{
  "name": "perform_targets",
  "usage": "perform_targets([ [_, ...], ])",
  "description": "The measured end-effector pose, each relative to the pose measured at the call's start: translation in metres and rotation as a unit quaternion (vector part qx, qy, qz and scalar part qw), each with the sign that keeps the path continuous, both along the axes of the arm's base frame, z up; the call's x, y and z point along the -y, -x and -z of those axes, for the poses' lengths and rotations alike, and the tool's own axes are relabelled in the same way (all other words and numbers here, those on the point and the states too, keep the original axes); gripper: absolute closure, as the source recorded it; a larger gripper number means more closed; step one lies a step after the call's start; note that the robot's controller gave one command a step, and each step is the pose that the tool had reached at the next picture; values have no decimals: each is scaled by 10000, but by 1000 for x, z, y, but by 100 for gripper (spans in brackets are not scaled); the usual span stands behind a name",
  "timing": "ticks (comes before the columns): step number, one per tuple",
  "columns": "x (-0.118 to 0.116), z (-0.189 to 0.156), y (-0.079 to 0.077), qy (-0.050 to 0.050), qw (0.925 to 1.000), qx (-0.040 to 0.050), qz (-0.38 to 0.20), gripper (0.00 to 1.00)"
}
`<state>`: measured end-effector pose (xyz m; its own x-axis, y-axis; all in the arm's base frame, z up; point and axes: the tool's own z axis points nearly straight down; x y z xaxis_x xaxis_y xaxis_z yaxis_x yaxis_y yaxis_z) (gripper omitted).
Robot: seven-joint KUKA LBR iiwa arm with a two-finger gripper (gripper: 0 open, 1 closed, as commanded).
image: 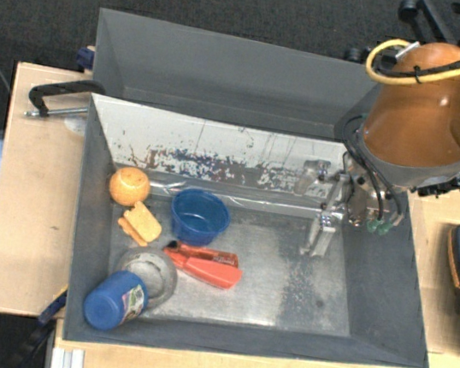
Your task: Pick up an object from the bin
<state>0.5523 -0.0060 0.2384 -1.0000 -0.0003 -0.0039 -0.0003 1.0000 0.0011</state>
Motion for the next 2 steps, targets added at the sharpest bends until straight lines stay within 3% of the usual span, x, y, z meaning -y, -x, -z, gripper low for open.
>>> perform_targets([
  [1,-45,70,1,-4,10000,3,68,0],
  [2,0,80,-22,-11,9999,10,-131,0],
])
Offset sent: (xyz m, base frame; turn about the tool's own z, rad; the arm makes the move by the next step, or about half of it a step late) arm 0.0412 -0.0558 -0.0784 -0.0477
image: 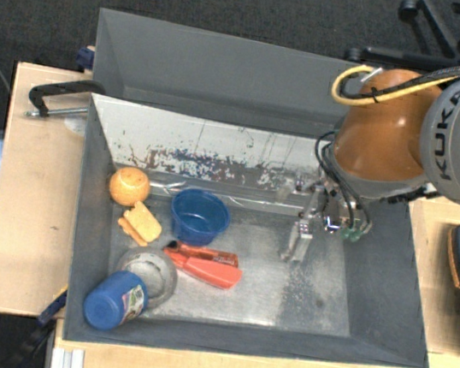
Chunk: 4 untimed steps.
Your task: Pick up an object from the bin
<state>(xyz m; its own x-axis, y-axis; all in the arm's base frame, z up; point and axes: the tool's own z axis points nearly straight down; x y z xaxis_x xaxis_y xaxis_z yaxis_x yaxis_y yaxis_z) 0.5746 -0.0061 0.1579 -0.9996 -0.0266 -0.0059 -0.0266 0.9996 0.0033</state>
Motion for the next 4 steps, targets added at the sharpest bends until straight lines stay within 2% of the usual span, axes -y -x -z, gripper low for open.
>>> perform_targets([
  [1,-33,2,22,11,10000,-2,99,0],
  [2,-119,76,-9,-6,9968,58,-792,0],
  [3,-106,81,57,-7,9989,109,-465,100],
  [4,-106,81,57,-6,9989,110,-466,100],
])
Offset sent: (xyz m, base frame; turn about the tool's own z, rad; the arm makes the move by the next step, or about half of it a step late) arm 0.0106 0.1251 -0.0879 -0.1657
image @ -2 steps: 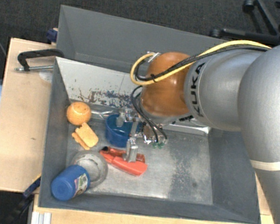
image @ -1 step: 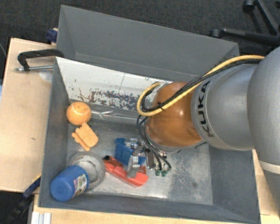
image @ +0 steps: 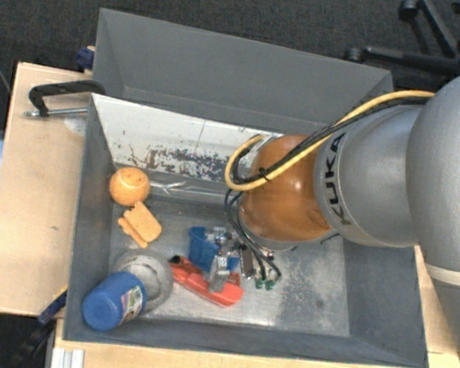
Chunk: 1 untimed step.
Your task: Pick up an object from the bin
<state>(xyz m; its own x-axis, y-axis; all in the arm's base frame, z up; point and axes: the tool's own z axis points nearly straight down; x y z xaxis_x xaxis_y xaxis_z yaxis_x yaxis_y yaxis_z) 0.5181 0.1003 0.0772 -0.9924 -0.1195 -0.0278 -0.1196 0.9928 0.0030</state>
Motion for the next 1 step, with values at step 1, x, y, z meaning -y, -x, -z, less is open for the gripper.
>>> perform_targets([
  [1,0,-9,1,2,10000,-12,1,100],
])
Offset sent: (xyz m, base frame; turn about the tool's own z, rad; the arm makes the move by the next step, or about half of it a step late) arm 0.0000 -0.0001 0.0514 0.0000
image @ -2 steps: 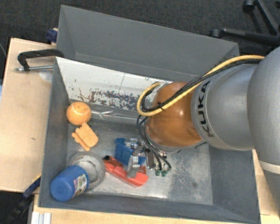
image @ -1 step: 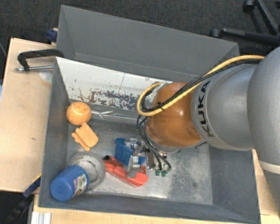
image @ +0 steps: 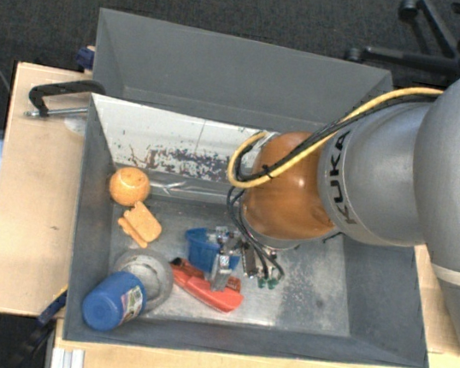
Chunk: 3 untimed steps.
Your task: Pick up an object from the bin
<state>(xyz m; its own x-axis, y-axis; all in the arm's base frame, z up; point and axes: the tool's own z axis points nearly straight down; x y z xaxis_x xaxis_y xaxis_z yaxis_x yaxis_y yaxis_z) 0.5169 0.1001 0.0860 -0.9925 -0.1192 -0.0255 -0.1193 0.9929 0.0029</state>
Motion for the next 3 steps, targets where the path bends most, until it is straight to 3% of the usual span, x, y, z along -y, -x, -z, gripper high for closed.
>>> perform_targets([
  [3,-1,-37,0,-5,10000,5,-5,100],
])
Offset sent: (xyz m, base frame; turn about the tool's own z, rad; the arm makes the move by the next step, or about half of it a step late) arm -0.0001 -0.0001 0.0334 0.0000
